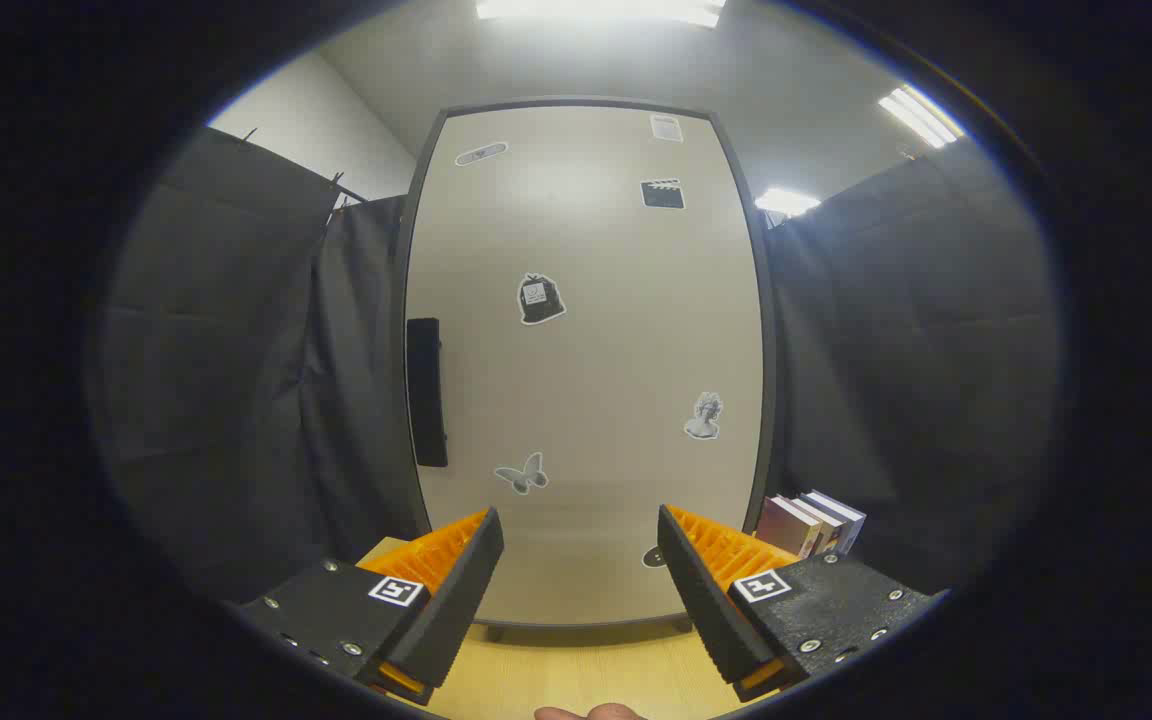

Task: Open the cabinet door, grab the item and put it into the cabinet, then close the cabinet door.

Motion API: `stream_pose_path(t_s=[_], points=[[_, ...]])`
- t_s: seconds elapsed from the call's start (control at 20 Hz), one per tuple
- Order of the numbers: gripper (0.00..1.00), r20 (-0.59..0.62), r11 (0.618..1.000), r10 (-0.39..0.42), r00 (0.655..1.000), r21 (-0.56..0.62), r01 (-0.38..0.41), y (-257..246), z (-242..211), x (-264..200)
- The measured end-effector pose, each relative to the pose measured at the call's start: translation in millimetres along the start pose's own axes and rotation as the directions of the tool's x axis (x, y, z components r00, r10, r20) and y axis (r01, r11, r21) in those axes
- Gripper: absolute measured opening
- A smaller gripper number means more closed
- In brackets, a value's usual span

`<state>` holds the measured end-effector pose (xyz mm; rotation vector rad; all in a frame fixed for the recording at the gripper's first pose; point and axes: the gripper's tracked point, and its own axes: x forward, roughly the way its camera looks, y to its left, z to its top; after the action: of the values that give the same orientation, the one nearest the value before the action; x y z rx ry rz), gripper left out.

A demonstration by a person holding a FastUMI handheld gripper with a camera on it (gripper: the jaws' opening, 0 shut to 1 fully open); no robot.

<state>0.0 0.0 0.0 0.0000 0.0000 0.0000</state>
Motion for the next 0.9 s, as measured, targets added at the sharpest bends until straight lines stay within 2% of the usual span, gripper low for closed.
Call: stream_pose_path(t_s=[0.55, 0.9], points=[[0.96, 0.009, 0.999, 0.042, 0.999, 0.020, -0.042, 10, 8, -1], [0.97, -0.002, 1.000, 0.026, 1.000, 0.005, -0.026, 8, 5, 2]])
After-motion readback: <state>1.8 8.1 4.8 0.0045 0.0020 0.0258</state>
